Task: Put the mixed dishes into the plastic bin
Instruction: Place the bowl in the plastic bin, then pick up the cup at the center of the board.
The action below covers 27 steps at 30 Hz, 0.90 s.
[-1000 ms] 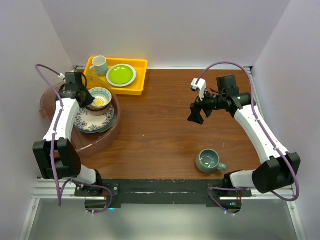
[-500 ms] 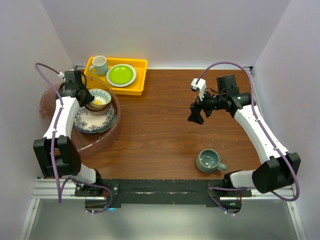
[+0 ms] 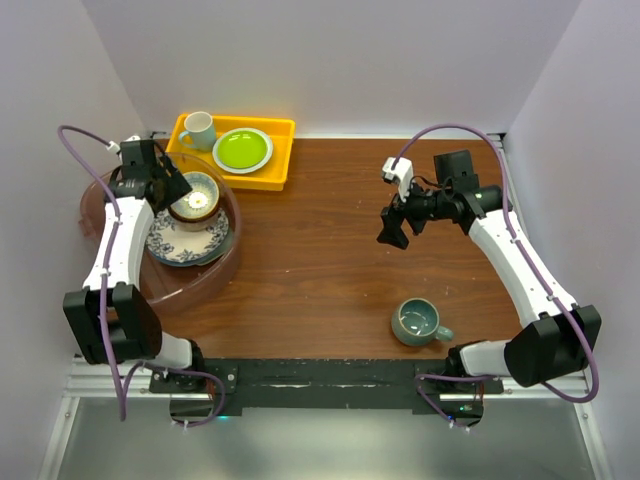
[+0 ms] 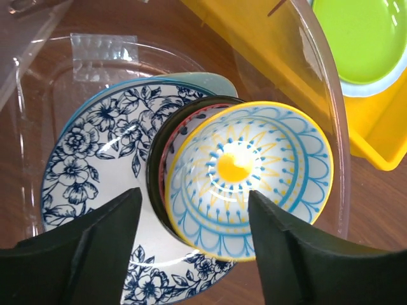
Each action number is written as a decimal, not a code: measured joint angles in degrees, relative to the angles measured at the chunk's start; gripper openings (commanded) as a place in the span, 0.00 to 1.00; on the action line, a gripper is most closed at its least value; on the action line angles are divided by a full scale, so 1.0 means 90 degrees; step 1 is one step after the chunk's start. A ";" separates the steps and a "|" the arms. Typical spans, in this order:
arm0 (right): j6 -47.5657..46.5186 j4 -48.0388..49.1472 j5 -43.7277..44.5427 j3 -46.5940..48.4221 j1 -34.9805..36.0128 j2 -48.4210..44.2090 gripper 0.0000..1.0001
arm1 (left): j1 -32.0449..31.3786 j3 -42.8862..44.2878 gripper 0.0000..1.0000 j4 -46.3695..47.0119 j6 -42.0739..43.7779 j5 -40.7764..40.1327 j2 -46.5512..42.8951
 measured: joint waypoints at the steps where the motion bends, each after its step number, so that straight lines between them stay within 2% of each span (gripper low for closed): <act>1: -0.0019 -0.0022 0.0010 0.0000 -0.0007 0.0000 0.92 | 0.0019 0.0000 0.80 -0.0019 0.0002 -0.0005 -0.0063; 4: -0.0092 -0.0087 0.0075 0.0000 -0.0024 0.0000 0.92 | 0.0041 0.0000 0.85 -0.0102 0.0002 -0.0012 -0.0304; 12: -0.0282 -0.0318 0.0158 0.0000 -0.0029 0.0000 0.93 | 0.0044 0.0146 0.89 -0.0318 0.0002 0.0027 -0.0665; 19: -0.0457 -0.0486 0.0330 0.0000 -0.0036 0.0000 0.94 | 0.0046 0.0357 1.00 -0.0449 0.0056 0.0335 -0.0952; 27: -0.0712 -0.0799 0.0515 0.0000 -0.0061 0.0000 0.94 | 0.0051 0.0474 1.00 -0.0449 0.0163 0.0903 -0.1447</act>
